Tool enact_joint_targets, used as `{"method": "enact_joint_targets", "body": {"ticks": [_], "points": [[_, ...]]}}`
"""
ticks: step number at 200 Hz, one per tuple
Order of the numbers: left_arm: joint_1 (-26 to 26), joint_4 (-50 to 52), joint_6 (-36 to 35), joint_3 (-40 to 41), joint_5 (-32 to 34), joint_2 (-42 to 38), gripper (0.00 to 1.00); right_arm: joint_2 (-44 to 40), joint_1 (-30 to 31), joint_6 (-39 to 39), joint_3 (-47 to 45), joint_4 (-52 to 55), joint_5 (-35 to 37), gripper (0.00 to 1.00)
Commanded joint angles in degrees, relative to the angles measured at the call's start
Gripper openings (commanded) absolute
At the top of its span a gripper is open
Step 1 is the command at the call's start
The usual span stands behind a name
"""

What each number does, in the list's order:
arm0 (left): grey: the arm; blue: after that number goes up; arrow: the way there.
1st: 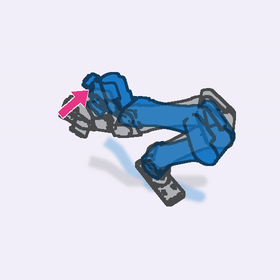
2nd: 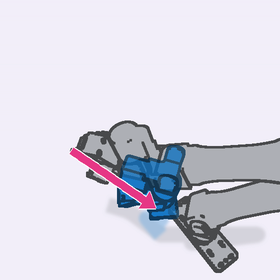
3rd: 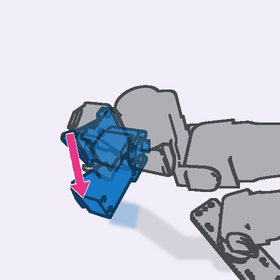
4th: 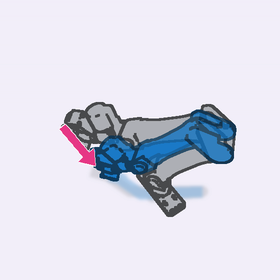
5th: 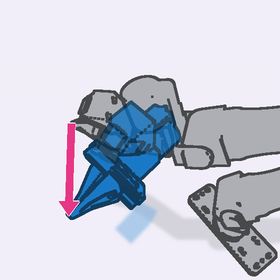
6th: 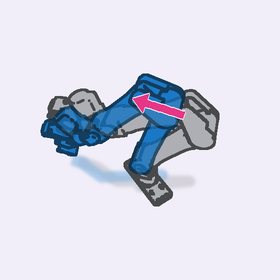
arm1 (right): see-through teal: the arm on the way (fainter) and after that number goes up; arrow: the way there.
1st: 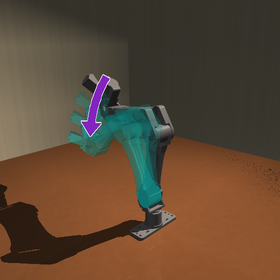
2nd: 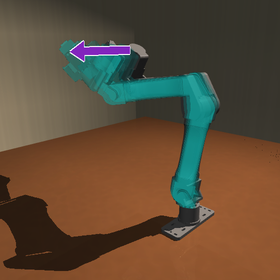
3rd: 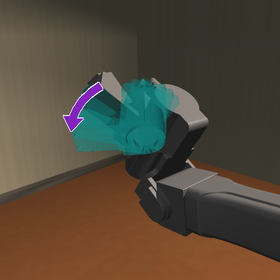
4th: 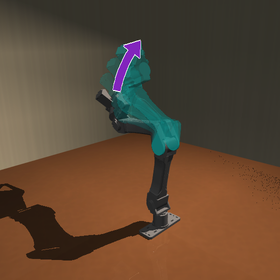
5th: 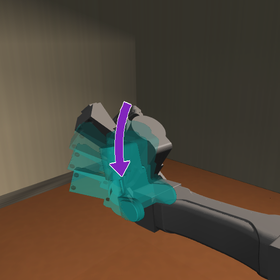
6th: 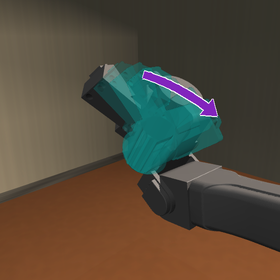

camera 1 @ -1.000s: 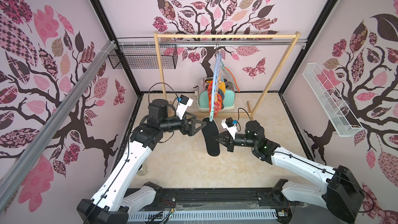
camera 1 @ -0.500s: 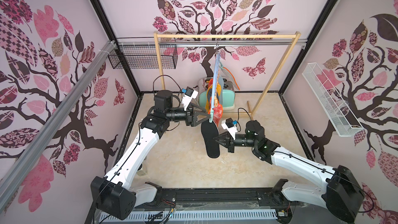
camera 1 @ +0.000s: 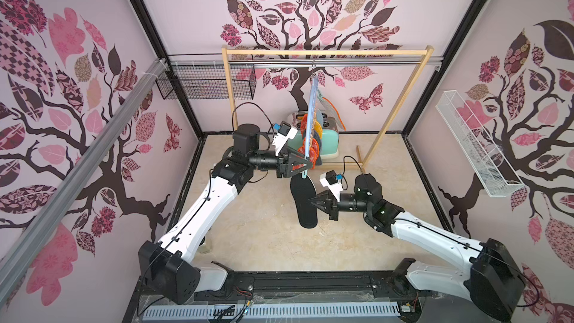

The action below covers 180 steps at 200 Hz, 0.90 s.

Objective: Take the shoe insoles off the hanger
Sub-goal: Open the clamp at the hanger.

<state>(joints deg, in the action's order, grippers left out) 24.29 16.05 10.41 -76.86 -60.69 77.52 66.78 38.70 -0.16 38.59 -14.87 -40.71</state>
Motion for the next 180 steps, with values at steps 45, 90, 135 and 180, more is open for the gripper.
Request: {"method": "enact_joint_targets", "body": {"ticks": [45, 90, 135, 180], "points": [[-0.04, -0.58, -2.15, 2.98, -0.53, -2.44, 0.62, -1.24, -0.55, 0.04, -0.2, -0.68, 0.03, 0.0], [-0.13, -1.1, -2.49, 3.68, 0.11, -3.22, 0.43, -1.04, -0.58, 0.09, -0.36, -0.81, -0.16, 0.0], [-0.63, -2.59, -1.7, 3.85, 1.51, -3.34, 0.05, -0.69, -0.73, -0.08, -0.26, -0.96, -0.34, 0.0], [-1.23, -3.66, -0.31, 3.9, 3.21, -2.99, 0.0, 0.39, -0.74, -0.53, -0.42, -0.52, 0.69, 0.0]]}}
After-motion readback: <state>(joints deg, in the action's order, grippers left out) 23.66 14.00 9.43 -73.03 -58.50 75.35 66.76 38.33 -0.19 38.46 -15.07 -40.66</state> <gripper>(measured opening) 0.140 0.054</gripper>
